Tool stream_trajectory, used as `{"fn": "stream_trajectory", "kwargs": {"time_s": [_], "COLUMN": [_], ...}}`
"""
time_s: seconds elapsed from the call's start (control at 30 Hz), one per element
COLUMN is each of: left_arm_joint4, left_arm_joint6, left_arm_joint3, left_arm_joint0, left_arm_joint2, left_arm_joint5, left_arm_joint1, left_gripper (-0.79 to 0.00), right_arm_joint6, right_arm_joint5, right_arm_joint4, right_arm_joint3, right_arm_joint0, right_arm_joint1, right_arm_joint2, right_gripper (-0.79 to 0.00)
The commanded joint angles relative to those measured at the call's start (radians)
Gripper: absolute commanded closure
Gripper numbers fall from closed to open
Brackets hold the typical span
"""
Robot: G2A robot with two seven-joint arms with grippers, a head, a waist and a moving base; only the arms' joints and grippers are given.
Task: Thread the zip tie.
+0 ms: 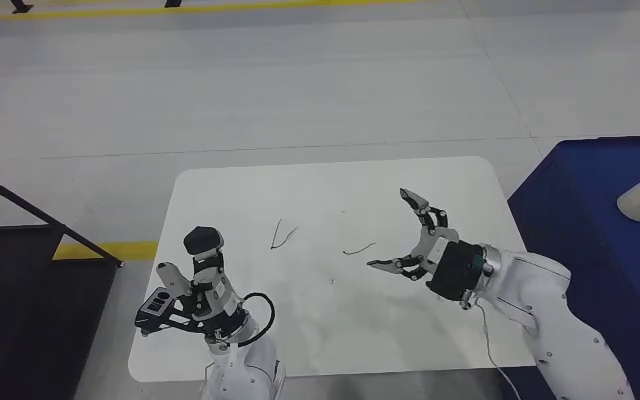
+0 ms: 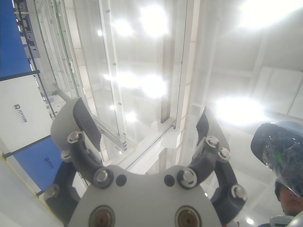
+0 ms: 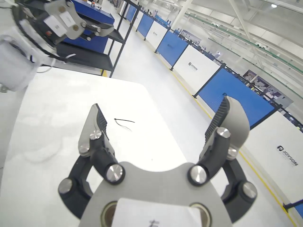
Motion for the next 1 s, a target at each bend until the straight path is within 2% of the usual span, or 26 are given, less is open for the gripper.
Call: {"fn": "stream_trajectory", "kwargs": {"time_s": [0.0, 0.97], "left_arm_joint4": [0.0, 0.0], "left_arm_joint6": [0.0, 0.0], "left_arm_joint3": [0.0, 0.0], "left_arm_joint0": [0.0, 0.0], "left_arm_joint2": [0.0, 0.0], "left_arm_joint5": [0.0, 0.0], "left_arm_joint1": [0.0, 0.0], "left_gripper": [-0.785, -0.785], "right_arm_joint6": [0.0, 0.017], "right_arm_joint5": [0.0, 0.002], "right_arm_joint4": [0.0, 0.0], "right_arm_joint3": [0.0, 0.001], "right_arm_joint0": [0.0, 0.009], "right_arm_joint1": [0.0, 0.0], "right_arm_joint2": [0.0, -0.003], "right_gripper": [-0.785, -0.785]}}
